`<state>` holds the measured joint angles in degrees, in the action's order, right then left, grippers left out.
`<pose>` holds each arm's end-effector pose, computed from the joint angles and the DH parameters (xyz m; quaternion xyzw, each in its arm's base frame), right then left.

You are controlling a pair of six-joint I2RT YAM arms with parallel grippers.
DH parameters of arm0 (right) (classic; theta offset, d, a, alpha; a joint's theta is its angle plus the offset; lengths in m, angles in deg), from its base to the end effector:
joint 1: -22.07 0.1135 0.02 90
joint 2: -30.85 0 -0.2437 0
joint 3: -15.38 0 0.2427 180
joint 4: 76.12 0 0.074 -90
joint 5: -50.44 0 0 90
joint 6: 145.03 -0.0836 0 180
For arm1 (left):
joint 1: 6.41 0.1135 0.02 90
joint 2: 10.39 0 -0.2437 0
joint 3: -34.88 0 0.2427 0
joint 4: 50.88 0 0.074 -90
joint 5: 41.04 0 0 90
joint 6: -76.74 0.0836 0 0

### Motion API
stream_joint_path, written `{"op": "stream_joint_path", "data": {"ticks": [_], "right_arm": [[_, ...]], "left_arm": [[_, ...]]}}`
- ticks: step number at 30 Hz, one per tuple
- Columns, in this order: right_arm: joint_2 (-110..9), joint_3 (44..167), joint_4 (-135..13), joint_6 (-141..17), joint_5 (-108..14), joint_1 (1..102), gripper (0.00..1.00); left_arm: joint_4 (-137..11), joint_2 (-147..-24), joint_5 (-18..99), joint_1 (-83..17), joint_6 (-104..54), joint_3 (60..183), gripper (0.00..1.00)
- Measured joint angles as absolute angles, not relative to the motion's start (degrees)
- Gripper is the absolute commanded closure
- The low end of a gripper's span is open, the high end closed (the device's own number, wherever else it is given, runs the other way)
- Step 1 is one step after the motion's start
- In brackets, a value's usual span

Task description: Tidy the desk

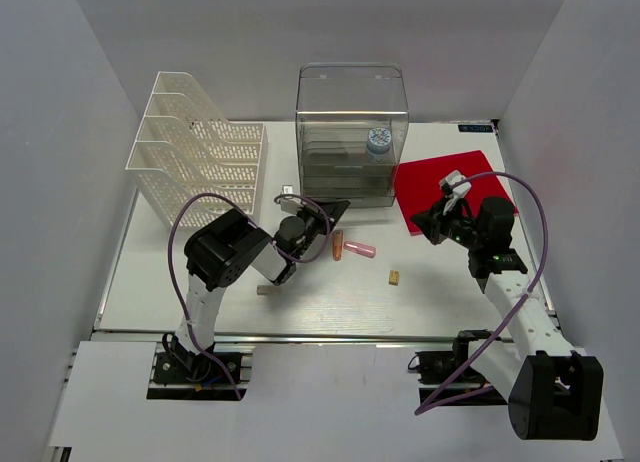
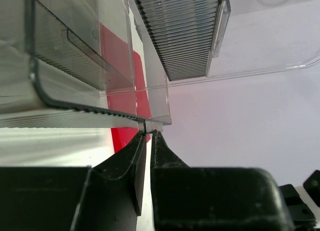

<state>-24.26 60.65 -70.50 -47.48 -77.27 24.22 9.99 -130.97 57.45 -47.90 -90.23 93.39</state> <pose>0.2527 0.0607 0.2346 -0.2587 0.7338 0.2299 0.5846 0.3185 -0.2652 0.1056 -0.2664 0.6629 -0.5725 0.4024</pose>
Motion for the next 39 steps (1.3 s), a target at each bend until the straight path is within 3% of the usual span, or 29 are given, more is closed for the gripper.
{"op": "stream_joint_path", "data": {"ticks": [7, 11, 15, 21, 27, 30, 32, 33, 34, 36, 38, 39], "right_arm": [[-24.3, 60.6, -70.3, -47.0, -77.3, 24.0, 0.84], [-24.5, 60.6, -70.1, -46.7, -77.4, 24.0, 0.71], [-25.3, 60.6, -69.2, -45.8, -77.8, 23.9, 0.57], [-26.7, 60.6, -67.8, -44.3, -79.1, 23.9, 0.52], [-27.8, 60.6, -66.2, -42.2, -80.9, 24.0, 0.51], [-29.0, 60.7, -64.0, -39.3, -82.9, 24.0, 0.55], [-29.8, 60.9, -61.6, -36.4, -84.4, 24.0, 0.7], [-30.2, 61.0, -60.4, -34.6, -85.3, 24.0, 0.85], [-30.6, 61.1, -59.0, -32.8, -86.1, 24.0, 0.91], [-30.9, 61.3, -56.1, -29.6, -87.6, 24.2, 1.0], [-30.9, 61.3, -54.2, -27.0, -88.1, 25.0, 0.98], [-30.7, 61.3, -53.7, -25.9, -88.0, 25.7, 0.87]], "left_arm": [[11.5, -130.9, 57.1, -47.8, -91.8, 92.1, 1.0], [11.4, -130.9, 56.8, -47.7, -92.0, 92.1, 0.6], [8.2, -131.1, 55.1, -47.8, -92.0, 90.7, 0.36], [5.8, -131.0, 54.1, -47.8, -92.3, 87.9, 0.25], [4.0, -126.4, 54.0, -48.1, -90.3, 84.3, 0.24], [1.4, -122.2, 53.3, -48.2, -87.1, 83.9, 0.26], [-0.9, -118.5, 52.5, -48.2, -84.3, 83.6, 0.37], [-3.1, -116.1, 52.2, -48.2, -82.4, 83.4, 0.44], [-5.9, -113.3, 51.8, -48.2, -80.0, 83.3, 0.69], [-13.2, -107.6, 51.2, -48.2, -75.2, 83.9, 0.91], [-23.9, -102.0, 50.8, -48.2, -69.1, 85.8, 1.0], [-29.5, -99.9, 50.2, -48.2, -66.3, 87.5, 1.0]]}}
